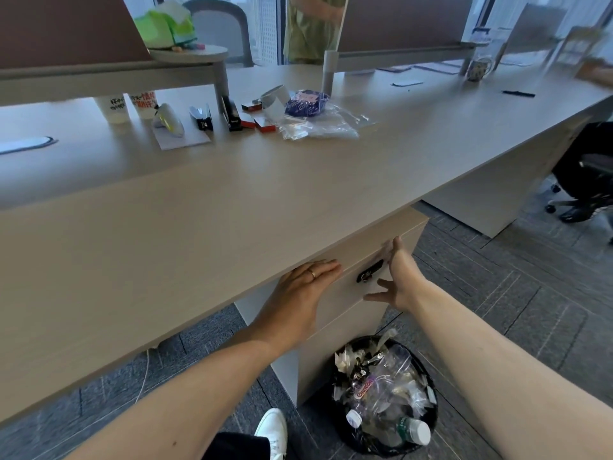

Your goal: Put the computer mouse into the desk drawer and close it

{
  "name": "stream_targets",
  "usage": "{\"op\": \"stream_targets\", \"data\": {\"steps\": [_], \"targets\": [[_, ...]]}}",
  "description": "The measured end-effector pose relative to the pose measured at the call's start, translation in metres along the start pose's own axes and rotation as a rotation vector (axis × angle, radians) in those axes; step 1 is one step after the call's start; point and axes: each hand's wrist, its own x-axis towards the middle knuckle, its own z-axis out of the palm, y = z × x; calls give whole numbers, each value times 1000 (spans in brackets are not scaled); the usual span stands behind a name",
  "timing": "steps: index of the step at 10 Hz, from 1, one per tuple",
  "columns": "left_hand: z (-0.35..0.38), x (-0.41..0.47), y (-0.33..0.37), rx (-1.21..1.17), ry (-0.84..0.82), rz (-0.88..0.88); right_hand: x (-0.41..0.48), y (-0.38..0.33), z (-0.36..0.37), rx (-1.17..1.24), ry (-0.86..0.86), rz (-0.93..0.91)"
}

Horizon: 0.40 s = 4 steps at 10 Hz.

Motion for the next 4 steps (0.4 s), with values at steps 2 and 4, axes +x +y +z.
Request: {"op": "stream_targets", "data": {"steps": [2, 4], "targets": [[-18, -1, 18, 85, -142, -65, -99, -64, -49, -395, -28, -299], [-60, -7, 72, 173, -351, -99, -276, -157, -116, -514, -99, -1147]]}}
